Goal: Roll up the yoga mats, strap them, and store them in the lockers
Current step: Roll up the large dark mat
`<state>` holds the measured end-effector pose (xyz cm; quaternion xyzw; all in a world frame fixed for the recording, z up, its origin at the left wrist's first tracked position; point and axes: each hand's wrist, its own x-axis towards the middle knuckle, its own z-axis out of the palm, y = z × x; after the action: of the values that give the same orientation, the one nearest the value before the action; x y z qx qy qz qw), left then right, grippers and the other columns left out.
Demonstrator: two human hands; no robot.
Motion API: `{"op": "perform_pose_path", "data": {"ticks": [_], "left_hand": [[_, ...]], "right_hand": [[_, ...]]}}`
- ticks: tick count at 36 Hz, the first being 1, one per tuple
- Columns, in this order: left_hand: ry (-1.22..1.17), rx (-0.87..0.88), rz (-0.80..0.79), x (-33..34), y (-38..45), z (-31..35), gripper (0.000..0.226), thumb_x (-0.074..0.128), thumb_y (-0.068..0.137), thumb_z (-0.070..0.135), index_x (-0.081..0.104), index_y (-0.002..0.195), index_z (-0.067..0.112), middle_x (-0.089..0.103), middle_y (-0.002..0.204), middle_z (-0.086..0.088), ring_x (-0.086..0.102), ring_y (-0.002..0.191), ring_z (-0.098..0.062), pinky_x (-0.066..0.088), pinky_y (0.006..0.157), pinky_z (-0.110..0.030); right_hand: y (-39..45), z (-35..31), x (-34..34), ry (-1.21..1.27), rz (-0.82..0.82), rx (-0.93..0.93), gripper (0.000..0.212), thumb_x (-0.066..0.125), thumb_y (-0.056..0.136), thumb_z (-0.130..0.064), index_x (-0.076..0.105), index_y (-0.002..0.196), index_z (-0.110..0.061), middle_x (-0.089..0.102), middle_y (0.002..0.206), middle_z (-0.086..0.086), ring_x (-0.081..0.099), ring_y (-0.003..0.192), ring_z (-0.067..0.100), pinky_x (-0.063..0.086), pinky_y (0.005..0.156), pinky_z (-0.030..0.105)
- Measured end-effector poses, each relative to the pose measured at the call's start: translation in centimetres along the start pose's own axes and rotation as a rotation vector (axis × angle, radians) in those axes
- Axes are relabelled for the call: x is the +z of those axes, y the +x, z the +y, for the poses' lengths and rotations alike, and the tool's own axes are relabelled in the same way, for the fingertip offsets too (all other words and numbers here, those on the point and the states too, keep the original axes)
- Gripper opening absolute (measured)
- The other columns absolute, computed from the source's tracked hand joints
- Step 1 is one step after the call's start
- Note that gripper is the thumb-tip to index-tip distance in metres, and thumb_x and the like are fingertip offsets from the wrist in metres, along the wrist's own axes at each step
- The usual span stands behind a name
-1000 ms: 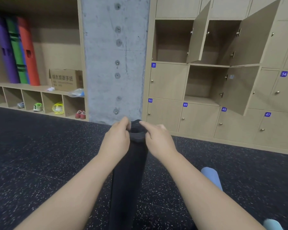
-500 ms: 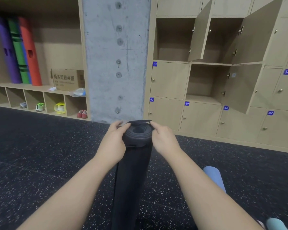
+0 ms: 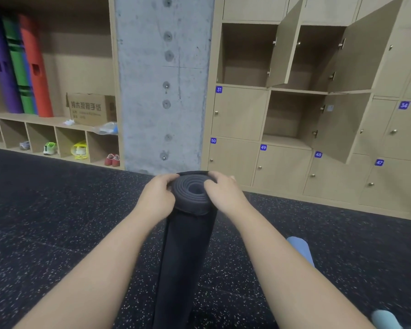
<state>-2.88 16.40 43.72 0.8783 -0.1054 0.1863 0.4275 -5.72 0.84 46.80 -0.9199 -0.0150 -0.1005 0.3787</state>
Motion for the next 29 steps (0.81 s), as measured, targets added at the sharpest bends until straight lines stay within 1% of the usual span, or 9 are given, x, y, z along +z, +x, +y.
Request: {"op": "perform_pose_path", "data": {"ticks": [2, 7, 11, 15, 17, 21, 24, 26, 29], "left_hand": [[-0.036, -0.019, -0.028, 0.1, 0.2, -0.2, 0.050, 0.040, 0.089, -0.009, 0.062, 0.127, 0.016, 0.063, 0.124, 0.002, 0.053, 0.109, -0.009, 0.036, 0.089, -0.018], [-0.086, -0.048, -0.071, -0.3, 0.6, -0.4, 0.054, 0.038, 0.085, -0.012, 0.063, 0.126, 0.015, 0.065, 0.123, 0.003, 0.055, 0.110, -0.008, 0.038, 0.089, -0.017], [-0.115, -0.049, -0.126, -0.2, 0.4, -0.8, 0.061, 0.032, 0.082, -0.016, 0.064, 0.124, 0.016, 0.066, 0.113, 0.007, 0.056, 0.107, -0.006, 0.040, 0.077, -0.005], [-0.105, -0.027, -0.135, 0.3, 0.6, -2.3, 0.067, 0.030, 0.075, -0.013, 0.066, 0.123, 0.018, 0.069, 0.112, 0.001, 0.061, 0.108, -0.016, 0.050, 0.094, -0.029], [-0.091, -0.037, -0.142, 0.2, 0.6, -2.8, 0.066, 0.029, 0.069, -0.003, 0.068, 0.116, 0.023, 0.067, 0.111, -0.003, 0.062, 0.105, -0.020, 0.052, 0.093, -0.037], [-0.074, -0.155, -0.178, 0.1, 0.4, -2.9, 0.043, 0.033, 0.080, -0.007, 0.066, 0.101, 0.009, 0.064, 0.111, -0.010, 0.059, 0.099, -0.022, 0.047, 0.076, -0.021], [0.061, -0.304, -0.250, 0.6, -0.8, -3.9, 0.023, 0.038, 0.092, 0.002, 0.061, 0.095, 0.000, 0.053, 0.117, -0.021, 0.054, 0.109, -0.036, 0.043, 0.086, -0.036], [0.082, -0.233, -0.167, 1.1, -2.1, -4.6, 0.021, 0.037, 0.087, -0.002, 0.054, 0.079, 0.006, 0.049, 0.109, -0.013, 0.054, 0.099, -0.030, 0.041, 0.080, -0.035], [0.011, -0.129, 0.011, 1.2, -3.7, -4.0, 0.029, 0.044, 0.091, 0.003, 0.054, 0.116, 0.012, 0.044, 0.119, 0.002, 0.052, 0.100, -0.014, 0.039, 0.085, -0.028]], "right_hand": [[0.3, -0.1, 0.1, 0.033, -0.005, 0.025, 0.051, 0.036, 0.097, -0.019, 0.038, 0.148, -0.014, 0.042, 0.146, 0.010, 0.028, 0.141, 0.023, 0.028, 0.107, 0.032], [0.5, -0.1, 0.7, 0.088, -0.029, 0.041, 0.051, 0.037, 0.095, -0.023, 0.043, 0.145, -0.016, 0.049, 0.142, 0.008, 0.033, 0.138, 0.023, 0.033, 0.105, 0.036], [0.6, 0.4, 0.9, 0.121, -0.025, 0.041, 0.052, 0.036, 0.093, -0.027, 0.044, 0.144, -0.022, 0.043, 0.141, 0.010, 0.037, 0.133, 0.020, 0.034, 0.095, 0.032], [0.7, 1.1, 1.0, 0.127, -0.026, 0.025, 0.050, 0.034, 0.096, -0.027, 0.041, 0.146, -0.024, 0.037, 0.140, 0.011, 0.036, 0.131, 0.021, 0.028, 0.089, 0.030], [0.5, 1.2, 1.0, 0.141, -0.030, 0.035, 0.048, 0.033, 0.096, -0.029, 0.043, 0.144, -0.025, 0.037, 0.138, 0.011, 0.035, 0.131, 0.021, 0.028, 0.090, 0.031], [0.2, 1.4, 1.1, 0.150, -0.056, 0.103, 0.027, 0.033, 0.098, -0.037, 0.049, 0.118, -0.030, 0.039, 0.120, 0.005, 0.037, 0.124, 0.023, 0.028, 0.083, 0.033], [-0.5, 2.1, 1.4, 0.200, -0.112, 0.129, 0.056, 0.026, 0.099, -0.053, 0.042, 0.143, -0.023, 0.035, 0.143, 0.009, 0.025, 0.141, 0.023, 0.027, 0.098, 0.039], [-1.0, 2.4, 1.8, 0.219, -0.111, 0.126, 0.060, 0.025, 0.098, -0.058, 0.041, 0.145, -0.025, 0.025, 0.153, 0.009, 0.022, 0.143, 0.021, 0.026, 0.098, 0.039], [-1.4, 2.3, 2.3, 0.248, -0.087, 0.139, 0.063, 0.022, 0.097, -0.062, 0.036, 0.149, -0.027, 0.019, 0.157, 0.008, 0.017, 0.147, 0.022, 0.024, 0.107, 0.044]]}}
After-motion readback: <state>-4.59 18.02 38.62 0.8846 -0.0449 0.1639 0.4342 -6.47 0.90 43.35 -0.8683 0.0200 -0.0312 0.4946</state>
